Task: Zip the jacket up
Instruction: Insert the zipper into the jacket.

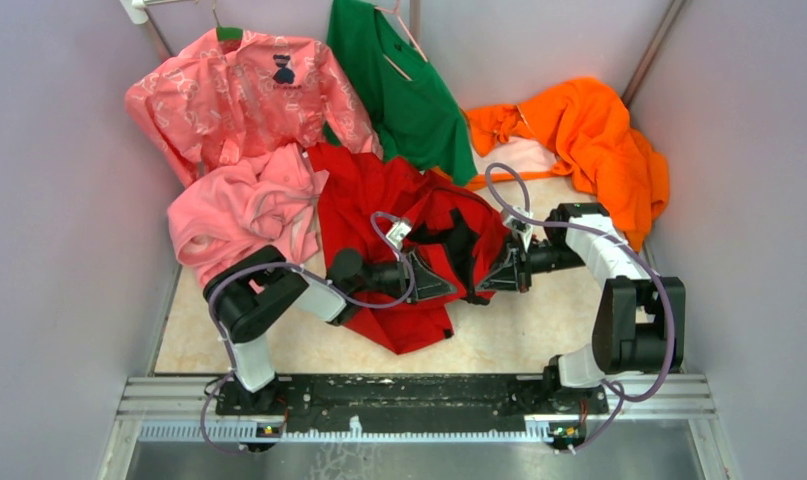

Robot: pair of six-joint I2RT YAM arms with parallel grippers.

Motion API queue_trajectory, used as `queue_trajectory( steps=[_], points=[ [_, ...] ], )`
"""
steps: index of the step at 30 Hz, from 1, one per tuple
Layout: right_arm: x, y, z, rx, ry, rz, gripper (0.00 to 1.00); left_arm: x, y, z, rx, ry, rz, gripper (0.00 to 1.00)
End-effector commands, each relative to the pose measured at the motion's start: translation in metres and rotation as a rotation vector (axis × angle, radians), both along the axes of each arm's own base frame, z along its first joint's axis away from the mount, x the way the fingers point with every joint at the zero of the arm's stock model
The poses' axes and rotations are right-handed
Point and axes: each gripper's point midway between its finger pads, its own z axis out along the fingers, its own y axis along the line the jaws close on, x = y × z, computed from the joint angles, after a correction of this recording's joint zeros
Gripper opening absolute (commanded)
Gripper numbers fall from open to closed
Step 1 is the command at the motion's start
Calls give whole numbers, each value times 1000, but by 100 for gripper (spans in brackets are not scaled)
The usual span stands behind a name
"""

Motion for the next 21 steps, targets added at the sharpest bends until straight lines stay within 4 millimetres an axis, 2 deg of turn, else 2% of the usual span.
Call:
queue_trajectory(
  steps=[1, 21],
  points=[
    [7, 5, 12, 48, -28, -11, 0, -9, 6, 39, -133, -74, -5, 0],
    [7, 6, 12, 53, -17, -13, 0, -2, -5, 18, 26, -31, -2, 0]
  ],
)
